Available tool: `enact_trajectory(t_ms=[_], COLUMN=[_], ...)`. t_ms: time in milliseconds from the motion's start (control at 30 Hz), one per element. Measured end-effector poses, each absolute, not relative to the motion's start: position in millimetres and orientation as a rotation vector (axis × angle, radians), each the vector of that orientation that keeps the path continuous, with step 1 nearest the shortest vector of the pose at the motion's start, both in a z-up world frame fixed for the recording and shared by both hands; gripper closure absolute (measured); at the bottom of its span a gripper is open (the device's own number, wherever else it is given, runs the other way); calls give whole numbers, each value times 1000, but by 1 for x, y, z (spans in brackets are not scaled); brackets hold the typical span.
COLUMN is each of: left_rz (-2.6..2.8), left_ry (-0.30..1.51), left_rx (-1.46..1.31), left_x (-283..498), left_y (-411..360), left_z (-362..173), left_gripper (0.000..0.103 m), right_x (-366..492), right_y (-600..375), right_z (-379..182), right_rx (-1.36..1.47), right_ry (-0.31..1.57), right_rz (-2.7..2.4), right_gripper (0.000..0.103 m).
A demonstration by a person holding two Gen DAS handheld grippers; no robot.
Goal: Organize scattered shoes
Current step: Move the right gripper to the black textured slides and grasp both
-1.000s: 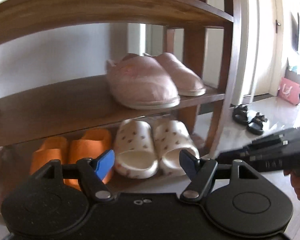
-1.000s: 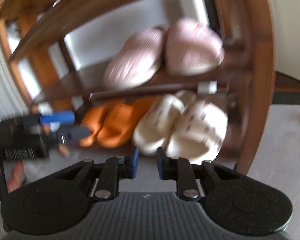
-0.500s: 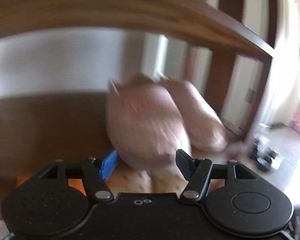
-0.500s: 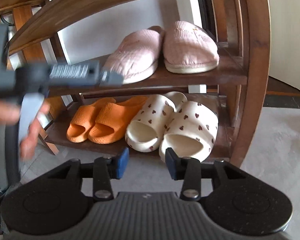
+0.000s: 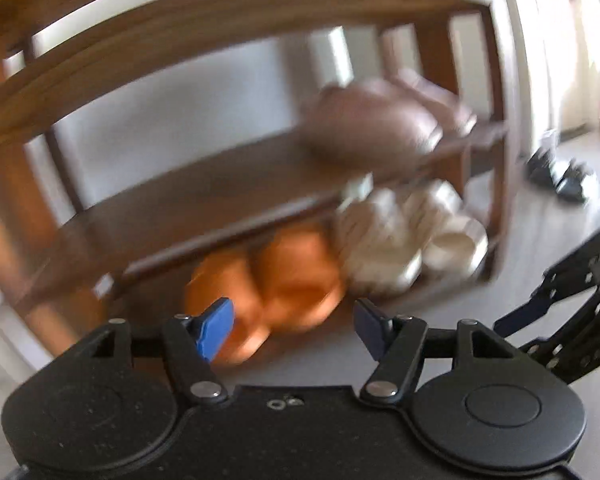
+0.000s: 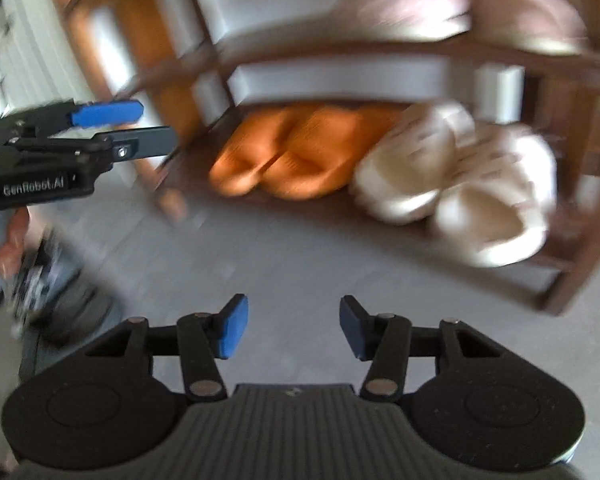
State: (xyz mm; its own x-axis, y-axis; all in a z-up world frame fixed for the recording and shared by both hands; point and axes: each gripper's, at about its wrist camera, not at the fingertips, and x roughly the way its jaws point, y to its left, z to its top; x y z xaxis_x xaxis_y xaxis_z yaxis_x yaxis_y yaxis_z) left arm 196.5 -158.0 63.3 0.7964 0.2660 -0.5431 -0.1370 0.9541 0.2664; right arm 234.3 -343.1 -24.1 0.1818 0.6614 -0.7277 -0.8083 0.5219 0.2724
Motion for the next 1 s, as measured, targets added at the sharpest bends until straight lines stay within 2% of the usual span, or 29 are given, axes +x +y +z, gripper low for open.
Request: enact_trajectory(t_ms=[100,267,400,567,800,1000], left_rz=[395,729,907,1066,1108,1097], left_ry=[601,510,463,526,479,478], left_rx=[166,-72,-189,-389,-434,-399], left_x=[151,50,-21,-101,-138,-144], left_y=[-120,-52,-19,16,26,24], left_z=[66,74,68,33,24,17], left_gripper=[35,34,32,32,32,32], right_x=[210,151,98,48,53,39], right_y=[-300,-208,-154,-102,-21,25], right_z=[-29,-32,-29,-39,-86,-118], right_rx=[-266,-366,-430,-442,-155,-209], right_ry=[992,1136,1107,1124,1488,1596], right_rz=[1155,1341,1438,1457,1093,912], right_gripper=[48,48,48,46,41,41])
